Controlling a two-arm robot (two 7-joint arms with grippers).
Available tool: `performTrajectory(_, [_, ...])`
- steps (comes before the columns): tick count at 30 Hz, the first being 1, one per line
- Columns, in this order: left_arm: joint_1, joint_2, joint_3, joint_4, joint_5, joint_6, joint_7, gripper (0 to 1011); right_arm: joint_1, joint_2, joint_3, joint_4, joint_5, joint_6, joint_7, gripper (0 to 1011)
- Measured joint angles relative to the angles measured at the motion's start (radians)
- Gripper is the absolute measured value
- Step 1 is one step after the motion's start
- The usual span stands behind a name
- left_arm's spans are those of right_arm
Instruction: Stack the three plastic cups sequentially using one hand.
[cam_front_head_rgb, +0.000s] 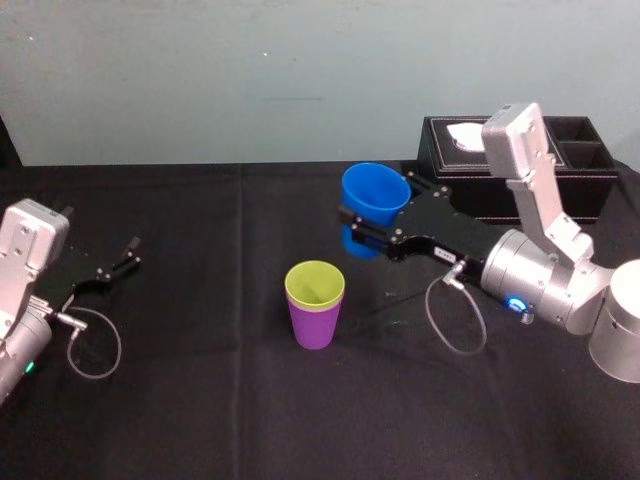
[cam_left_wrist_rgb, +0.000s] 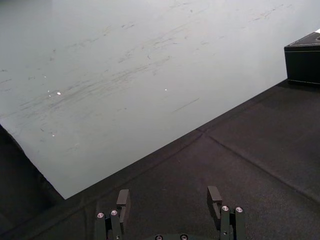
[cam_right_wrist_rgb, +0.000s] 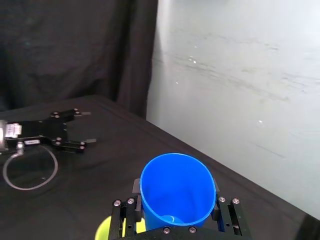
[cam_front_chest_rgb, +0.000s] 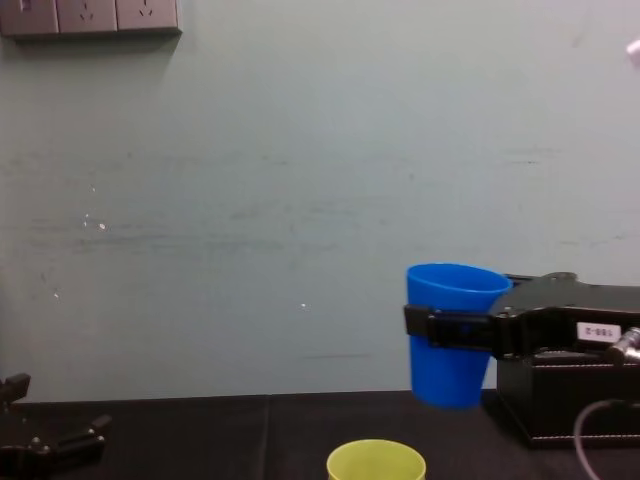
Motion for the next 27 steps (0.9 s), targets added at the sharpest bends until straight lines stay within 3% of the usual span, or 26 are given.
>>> performTrajectory(13, [0.000,0.000,0.000,0.000,0.000,0.000,0.000,1010,0.007,-0.007,-0.060,-0.014,0.002,-0.001,0.000,746])
performTrajectory(27, [0.000,0.000,0.000,0.000,0.000,0.000,0.000,1010,0.016,-0.015,-0.092,-0.001,-0.004,-0.003,-0.001,746])
